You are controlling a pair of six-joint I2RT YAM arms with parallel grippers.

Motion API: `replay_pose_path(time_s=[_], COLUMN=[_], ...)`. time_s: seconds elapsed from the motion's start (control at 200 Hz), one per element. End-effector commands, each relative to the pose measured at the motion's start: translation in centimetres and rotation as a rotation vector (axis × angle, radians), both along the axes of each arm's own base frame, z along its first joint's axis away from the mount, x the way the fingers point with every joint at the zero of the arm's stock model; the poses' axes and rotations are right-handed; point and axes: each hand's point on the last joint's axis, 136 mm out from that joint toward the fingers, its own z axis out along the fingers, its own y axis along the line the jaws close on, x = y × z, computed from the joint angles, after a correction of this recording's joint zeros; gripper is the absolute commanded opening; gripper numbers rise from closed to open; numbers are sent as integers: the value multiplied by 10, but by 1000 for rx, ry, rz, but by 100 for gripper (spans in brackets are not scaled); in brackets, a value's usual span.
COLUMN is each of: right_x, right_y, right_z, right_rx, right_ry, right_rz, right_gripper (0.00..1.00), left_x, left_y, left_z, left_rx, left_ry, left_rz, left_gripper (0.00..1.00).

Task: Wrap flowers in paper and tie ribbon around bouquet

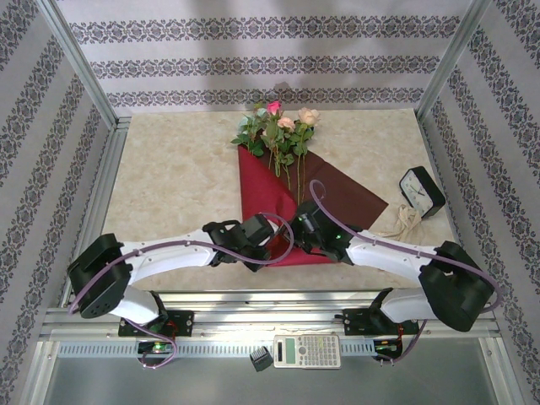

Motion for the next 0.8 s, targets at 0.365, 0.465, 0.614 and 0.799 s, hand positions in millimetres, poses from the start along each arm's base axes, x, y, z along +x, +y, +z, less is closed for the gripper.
replay_pose_path(time_s=[0.365,0.465,0.614,0.799], right_x=[-15,-14,-14,-8], right_y=[-33,-33,-39,-44], right_z=[-21,-17,-19,-19], right_rx=[-214,-242,-281,-325], right_ry=[21,18,22,20], right_rz=[93,124,137,154], right_gripper=[0,0,0,0], left_x=[7,10,14,15], left_y=[36,31,16,6], left_z=[23,14,5,-15], left_rx=[-169,-162,-167,-145], left_ry=[86,132,185,236], left_rz=[313,330,326,324], left_gripper=[50,46,36,27])
